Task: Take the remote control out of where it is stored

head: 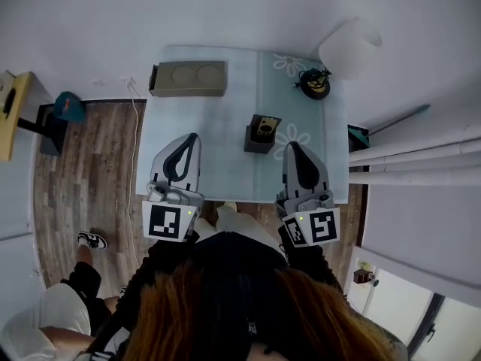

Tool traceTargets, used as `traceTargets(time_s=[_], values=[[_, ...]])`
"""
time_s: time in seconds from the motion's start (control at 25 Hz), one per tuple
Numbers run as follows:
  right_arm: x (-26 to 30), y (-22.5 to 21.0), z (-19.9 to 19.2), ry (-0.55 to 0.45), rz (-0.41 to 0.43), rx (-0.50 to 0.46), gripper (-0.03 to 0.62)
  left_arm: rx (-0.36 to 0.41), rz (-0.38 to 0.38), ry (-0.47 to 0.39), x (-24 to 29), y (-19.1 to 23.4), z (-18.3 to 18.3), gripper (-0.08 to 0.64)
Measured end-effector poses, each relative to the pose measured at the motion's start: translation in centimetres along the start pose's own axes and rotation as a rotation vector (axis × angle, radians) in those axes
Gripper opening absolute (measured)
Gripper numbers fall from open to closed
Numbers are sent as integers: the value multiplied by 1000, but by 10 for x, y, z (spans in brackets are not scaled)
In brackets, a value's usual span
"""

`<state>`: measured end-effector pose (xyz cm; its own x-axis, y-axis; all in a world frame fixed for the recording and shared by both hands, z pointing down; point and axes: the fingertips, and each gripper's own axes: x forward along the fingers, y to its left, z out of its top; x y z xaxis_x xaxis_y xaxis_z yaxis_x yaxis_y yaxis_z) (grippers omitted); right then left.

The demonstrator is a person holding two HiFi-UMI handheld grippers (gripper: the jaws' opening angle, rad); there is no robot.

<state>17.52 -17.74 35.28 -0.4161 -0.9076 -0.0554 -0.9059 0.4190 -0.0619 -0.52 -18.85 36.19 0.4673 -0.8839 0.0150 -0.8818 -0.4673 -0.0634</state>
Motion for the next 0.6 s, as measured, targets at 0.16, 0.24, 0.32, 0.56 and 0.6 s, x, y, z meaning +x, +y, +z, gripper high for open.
traceTargets(time_s=[0.16,0.24,0.32,0.56,0.6], values=[[3,-9,-1,1,7,12,14,6,1,3,10,-4,-2,0],[5,-9,-1,2,15,17,14,3,2,7,14,-5,-4,0],[8,-9,-2,4,22,16,14,0,2,10,18,-4,-5,0],[14,-14,-6,15,17,21,14,-7,-5,13,30,-2,-6,0],[15,-14,-6,16,15,22,14,-12,-7,15,31,-1,-7,0]])
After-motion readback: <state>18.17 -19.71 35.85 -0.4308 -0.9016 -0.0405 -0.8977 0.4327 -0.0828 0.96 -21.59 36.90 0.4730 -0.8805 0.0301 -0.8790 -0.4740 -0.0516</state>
